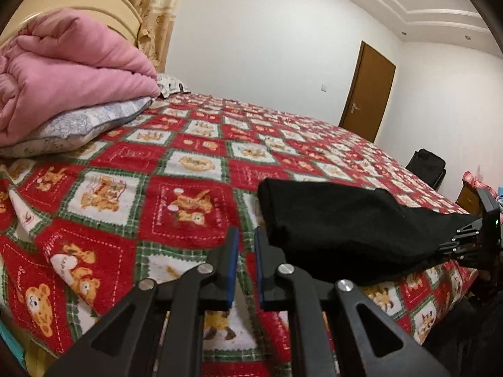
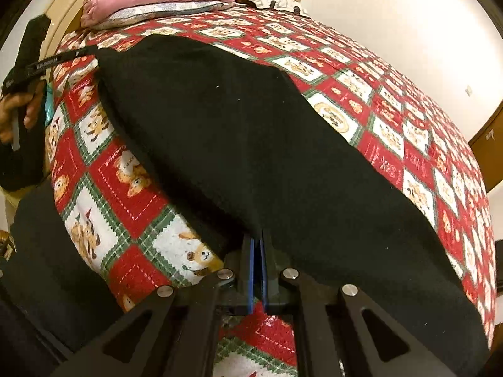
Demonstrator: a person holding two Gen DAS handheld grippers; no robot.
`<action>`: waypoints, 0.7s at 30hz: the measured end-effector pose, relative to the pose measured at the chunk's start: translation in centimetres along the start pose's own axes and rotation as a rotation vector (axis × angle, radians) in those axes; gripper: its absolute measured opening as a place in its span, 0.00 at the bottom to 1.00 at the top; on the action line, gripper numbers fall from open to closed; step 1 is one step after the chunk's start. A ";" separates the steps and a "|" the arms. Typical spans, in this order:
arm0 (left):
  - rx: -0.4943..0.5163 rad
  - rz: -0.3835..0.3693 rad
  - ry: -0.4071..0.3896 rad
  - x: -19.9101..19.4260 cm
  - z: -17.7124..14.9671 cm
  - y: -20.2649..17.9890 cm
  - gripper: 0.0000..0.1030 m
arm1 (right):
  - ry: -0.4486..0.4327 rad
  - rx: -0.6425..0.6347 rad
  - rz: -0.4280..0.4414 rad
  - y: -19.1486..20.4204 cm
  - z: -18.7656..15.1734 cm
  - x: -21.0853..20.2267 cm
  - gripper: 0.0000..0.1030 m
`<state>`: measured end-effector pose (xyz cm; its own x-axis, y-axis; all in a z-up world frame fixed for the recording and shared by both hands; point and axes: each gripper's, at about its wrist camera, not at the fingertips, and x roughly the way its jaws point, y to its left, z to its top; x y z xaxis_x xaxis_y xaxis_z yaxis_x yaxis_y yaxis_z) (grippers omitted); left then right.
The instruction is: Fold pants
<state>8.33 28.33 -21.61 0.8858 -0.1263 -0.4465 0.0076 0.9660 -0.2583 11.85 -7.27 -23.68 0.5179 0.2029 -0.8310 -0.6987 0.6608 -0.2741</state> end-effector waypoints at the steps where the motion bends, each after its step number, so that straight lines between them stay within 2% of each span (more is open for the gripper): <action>1: 0.010 0.002 -0.014 -0.3 0.3 -0.5 0.10 | 0.000 -0.010 0.006 0.3 -0.1 -0.2 0.03; 3: 0.017 -0.006 -0.034 -0.5 1.0 -1.2 0.10 | -0.009 -0.038 -0.021 1.0 -0.2 -0.5 0.03; 6: 0.034 -0.026 -0.053 -0.4 2.1 -3.0 0.10 | 0.013 -0.041 -0.017 1.0 -0.5 0.3 0.03; 10: 0.068 -0.077 -0.022 0.8 2.4 -5.6 0.10 | 0.011 -0.050 0.000 1.1 -0.6 -0.1 0.03; 12: 0.091 -0.108 0.008 1.7 2.0 -7.0 0.11 | 0.011 -0.040 0.017 0.9 -0.8 -0.3 0.03; 14: 0.133 -0.115 0.075 3.2 0.9 -8.4 0.12 | 0.015 -0.025 0.026 0.6 -0.9 -0.2 0.03; 17: 0.183 -0.084 0.195 4.9 -1.4 -9.2 0.12 | 0.011 0.011 0.051 0.1 -1.0 -0.2 0.04; 21: 0.158 -0.100 0.211 4.4 -2.7 -8.5 0.12 | -0.009 0.066 0.083 -0.8 -1.2 -0.8 0.04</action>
<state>10.94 18.91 -23.70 0.7608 -0.2513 -0.5984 0.1775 0.9674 -0.1806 11.39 -8.82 -23.34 0.4640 0.2652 -0.8452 -0.7053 0.6878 -0.1713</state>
